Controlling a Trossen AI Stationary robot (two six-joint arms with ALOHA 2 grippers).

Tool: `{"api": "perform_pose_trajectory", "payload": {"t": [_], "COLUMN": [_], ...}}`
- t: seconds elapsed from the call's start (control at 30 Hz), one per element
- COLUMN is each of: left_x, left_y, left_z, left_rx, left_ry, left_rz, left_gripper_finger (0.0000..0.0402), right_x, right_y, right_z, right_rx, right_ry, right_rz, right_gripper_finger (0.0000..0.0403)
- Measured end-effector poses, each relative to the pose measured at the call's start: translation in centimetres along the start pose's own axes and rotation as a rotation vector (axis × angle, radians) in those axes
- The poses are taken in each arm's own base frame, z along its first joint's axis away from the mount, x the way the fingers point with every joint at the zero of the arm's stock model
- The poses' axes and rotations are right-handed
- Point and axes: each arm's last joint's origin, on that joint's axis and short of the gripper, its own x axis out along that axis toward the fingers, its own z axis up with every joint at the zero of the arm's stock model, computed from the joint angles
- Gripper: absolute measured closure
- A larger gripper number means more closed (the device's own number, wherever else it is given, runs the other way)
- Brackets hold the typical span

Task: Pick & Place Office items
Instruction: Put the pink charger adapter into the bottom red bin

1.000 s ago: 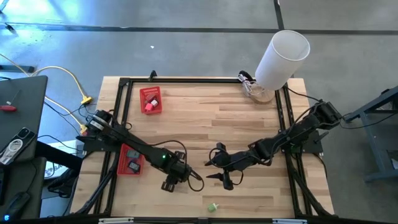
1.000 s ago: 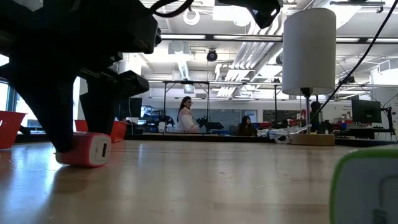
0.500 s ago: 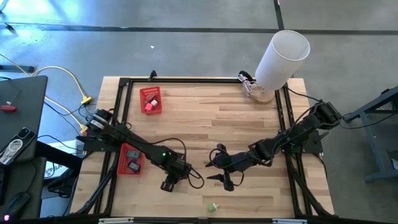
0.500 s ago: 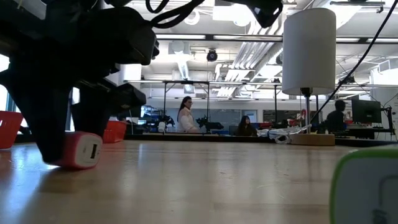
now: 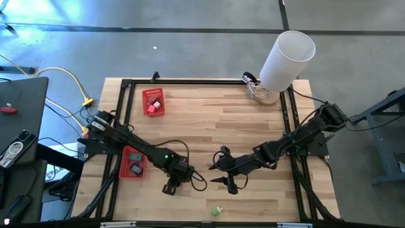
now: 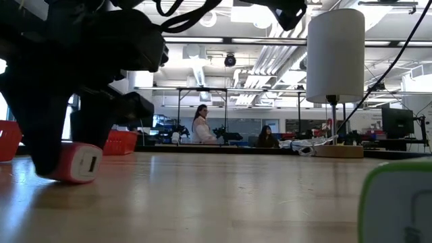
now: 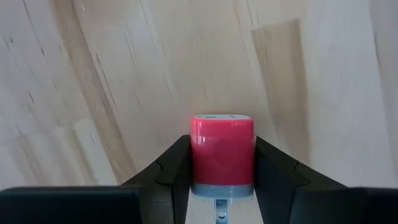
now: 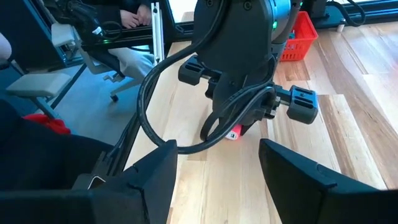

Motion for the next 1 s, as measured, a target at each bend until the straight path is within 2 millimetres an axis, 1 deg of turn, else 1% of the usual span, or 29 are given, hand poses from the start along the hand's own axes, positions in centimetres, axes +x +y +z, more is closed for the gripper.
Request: {"api": "perform_pose_trajectory", "payload": {"t": [0.1,0.33,0.6,0.83,1.0], "left_x": [-0.9,-4.2,-7.4,-8.0,-8.4], "left_y": [0.0,-0.9,-2.2,-3.7,-4.7], "left_z": [-0.2,-0.2,-0.5,-0.8,-0.7], "left_rx": [0.006,0.097,0.2,0.284,0.31], "left_ry": [-0.009,-0.103,-0.228,-0.28,-0.34], "left_rz": [0.053,0.251,0.607,0.912,1.083], "left_gripper_finger": [0.0278,0.0278,0.0278,0.0278,0.0278], "right_x": [0.0,0.0,0.0,0.0,0.0], "right_y": [0.0,0.0,0.0,-0.2,-0.7], "right_z": [0.0,0.0,0.1,0.4,0.6], "right_rx": [0.001,0.016,0.157,0.237,0.282], "right_ry": [0.001,-0.001,-0.019,-0.074,-0.112], "right_rz": [-0.001,-0.005,-0.005,-0.068,-0.142], "right_gripper_finger": [0.0188,0.0188,0.0188,0.0188,0.0188]}}
